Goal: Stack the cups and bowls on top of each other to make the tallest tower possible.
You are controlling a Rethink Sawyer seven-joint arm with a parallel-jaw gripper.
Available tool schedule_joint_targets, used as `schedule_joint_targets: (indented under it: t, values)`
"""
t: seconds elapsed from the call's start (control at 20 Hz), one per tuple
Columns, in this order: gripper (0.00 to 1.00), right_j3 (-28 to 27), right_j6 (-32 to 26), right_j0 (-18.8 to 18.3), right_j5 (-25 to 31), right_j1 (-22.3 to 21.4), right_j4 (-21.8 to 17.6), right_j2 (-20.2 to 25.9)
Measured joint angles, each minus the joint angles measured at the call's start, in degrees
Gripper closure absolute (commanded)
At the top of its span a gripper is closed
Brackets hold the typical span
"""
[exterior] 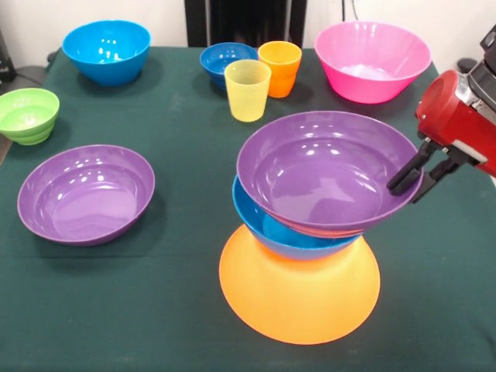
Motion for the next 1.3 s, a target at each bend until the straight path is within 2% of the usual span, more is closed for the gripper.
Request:
schedule_joint_targets:
  t: [0.75, 1.05, 1.3]
  values:
    - [1.00, -0.02, 0.00, 0.64, -5.65, 0.10, 0.02, -6.42]
    - [1.00, -0.02, 0.00, 0.64, -8.25, 0.11, 0.30, -6.84]
    - [1.00, 0.71, 0.00, 0.65, -8.56, 0.11, 2.13, -6.84]
